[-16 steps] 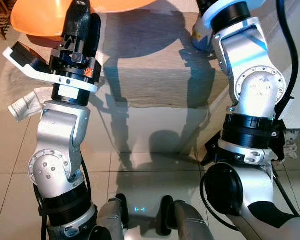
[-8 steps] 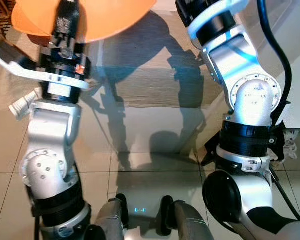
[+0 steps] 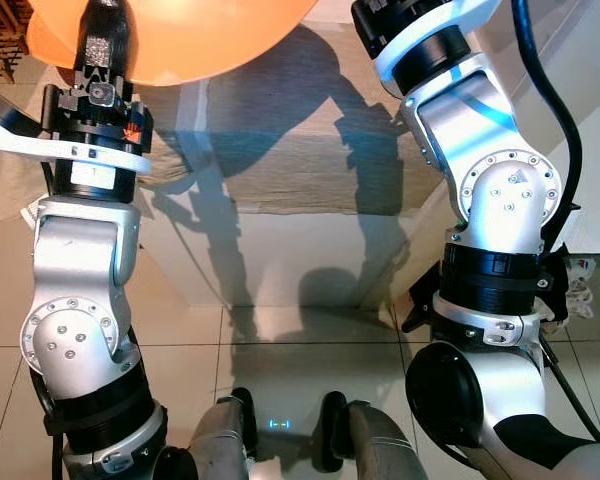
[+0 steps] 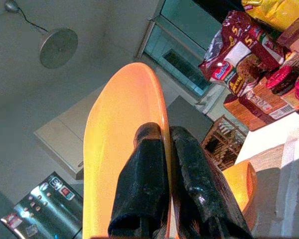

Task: Setting the table

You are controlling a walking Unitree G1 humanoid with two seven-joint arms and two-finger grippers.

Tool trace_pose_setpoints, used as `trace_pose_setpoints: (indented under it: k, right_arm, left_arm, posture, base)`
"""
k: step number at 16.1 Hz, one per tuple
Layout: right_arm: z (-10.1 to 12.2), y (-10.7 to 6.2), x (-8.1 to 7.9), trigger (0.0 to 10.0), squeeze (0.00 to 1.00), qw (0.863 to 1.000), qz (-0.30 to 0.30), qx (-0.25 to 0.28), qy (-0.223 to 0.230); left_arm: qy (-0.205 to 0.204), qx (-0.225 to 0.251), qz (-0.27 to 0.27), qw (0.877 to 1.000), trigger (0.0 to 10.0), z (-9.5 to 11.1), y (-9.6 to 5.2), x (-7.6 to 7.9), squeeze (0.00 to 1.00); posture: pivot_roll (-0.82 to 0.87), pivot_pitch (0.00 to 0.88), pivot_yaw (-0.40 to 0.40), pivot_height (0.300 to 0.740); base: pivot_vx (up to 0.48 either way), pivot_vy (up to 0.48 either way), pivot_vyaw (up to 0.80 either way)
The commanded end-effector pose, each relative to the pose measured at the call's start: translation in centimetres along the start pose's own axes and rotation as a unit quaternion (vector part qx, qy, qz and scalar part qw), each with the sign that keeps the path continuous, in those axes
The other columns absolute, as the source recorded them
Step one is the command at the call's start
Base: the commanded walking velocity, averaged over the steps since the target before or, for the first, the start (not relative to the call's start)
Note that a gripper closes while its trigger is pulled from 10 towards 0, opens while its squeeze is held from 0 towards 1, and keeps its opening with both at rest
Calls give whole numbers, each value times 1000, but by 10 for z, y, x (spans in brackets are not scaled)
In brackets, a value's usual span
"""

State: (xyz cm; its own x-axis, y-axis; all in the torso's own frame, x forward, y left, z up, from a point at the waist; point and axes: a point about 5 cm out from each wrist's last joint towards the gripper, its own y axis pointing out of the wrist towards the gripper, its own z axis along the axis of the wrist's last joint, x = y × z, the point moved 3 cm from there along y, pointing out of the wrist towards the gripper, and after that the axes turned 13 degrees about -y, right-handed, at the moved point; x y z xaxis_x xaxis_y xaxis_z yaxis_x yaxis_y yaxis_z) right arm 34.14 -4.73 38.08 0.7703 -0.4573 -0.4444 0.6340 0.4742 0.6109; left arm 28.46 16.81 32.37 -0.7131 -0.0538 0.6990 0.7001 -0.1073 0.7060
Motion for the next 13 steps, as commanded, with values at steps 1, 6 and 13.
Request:
trace_pose_setpoints:
  k: [1, 6, 13]
  right_arm:
    - [3, -3, -2, 0, 0, 1000, 0, 11, 4]
    - [-10, -5, 9, 10000, 1000, 999, -34, -8, -15]
    - [-13, -30, 46, 10000, 1000, 996, -87, 1, -31]
  left_arm:
    - [14, 3, -30, 999, 0, 1, -1, 15, 0]
    - [25, -14, -53, 998, 0, -2, 0, 25, 0]
    - [65, 8, -81, 995, 0, 20, -8, 47, 0]
  posture:
    - [-36, 189, -26, 740]
    - [-34, 195, -27, 740]
    - [-33, 175, -31, 740]
  base:
    - [0, 0, 0]
    - [0, 0, 0]
    - [0, 0, 0]
